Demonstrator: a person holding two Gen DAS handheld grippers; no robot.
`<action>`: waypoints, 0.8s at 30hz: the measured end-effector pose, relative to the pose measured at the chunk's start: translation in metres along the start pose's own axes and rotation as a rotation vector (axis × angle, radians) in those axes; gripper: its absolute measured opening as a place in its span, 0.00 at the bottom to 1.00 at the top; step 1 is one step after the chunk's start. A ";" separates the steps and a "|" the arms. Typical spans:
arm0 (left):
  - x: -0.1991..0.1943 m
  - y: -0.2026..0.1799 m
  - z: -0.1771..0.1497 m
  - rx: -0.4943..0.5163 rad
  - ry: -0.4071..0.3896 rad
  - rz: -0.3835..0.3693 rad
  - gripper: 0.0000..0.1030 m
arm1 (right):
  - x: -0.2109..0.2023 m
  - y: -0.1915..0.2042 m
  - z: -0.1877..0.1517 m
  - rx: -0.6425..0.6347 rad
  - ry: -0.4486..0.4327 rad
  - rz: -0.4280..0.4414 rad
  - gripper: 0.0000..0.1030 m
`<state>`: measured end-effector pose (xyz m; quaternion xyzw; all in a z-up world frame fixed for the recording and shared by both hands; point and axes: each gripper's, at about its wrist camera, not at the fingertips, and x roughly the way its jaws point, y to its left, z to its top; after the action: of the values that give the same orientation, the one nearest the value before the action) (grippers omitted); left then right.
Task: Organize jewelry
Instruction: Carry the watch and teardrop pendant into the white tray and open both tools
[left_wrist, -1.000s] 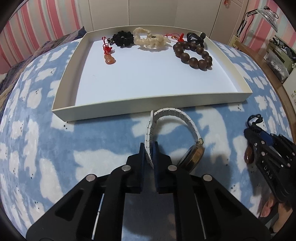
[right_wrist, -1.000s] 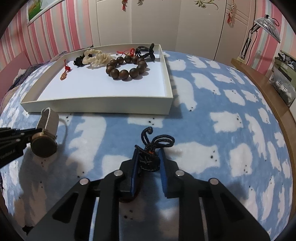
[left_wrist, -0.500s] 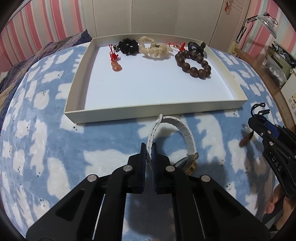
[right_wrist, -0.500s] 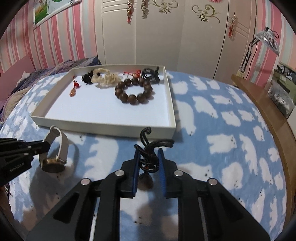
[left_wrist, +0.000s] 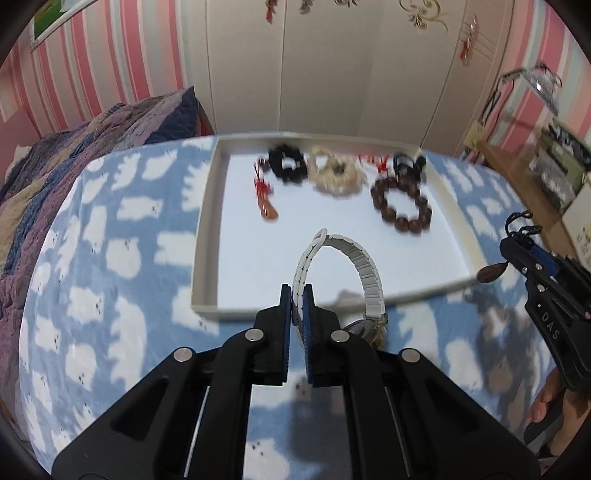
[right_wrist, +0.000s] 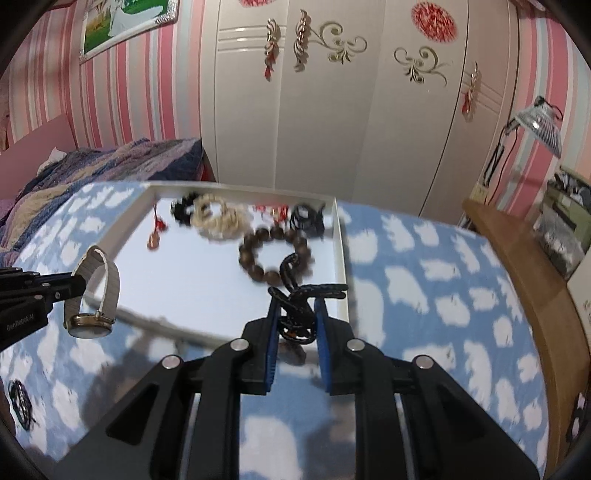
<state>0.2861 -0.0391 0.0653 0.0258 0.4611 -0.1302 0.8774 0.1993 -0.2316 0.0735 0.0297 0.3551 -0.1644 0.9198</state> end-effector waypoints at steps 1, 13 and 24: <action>0.000 0.002 0.006 -0.007 -0.005 -0.008 0.04 | 0.001 0.000 0.004 0.003 -0.004 0.006 0.18; 0.038 0.012 0.048 -0.038 0.025 -0.014 0.04 | 0.058 0.026 0.030 0.013 0.045 0.104 0.18; 0.100 0.035 0.056 -0.043 0.109 0.039 0.05 | 0.112 0.059 0.042 -0.025 0.116 0.130 0.18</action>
<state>0.3943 -0.0347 0.0135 0.0229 0.5101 -0.1015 0.8538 0.3230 -0.2150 0.0267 0.0508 0.4069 -0.0981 0.9068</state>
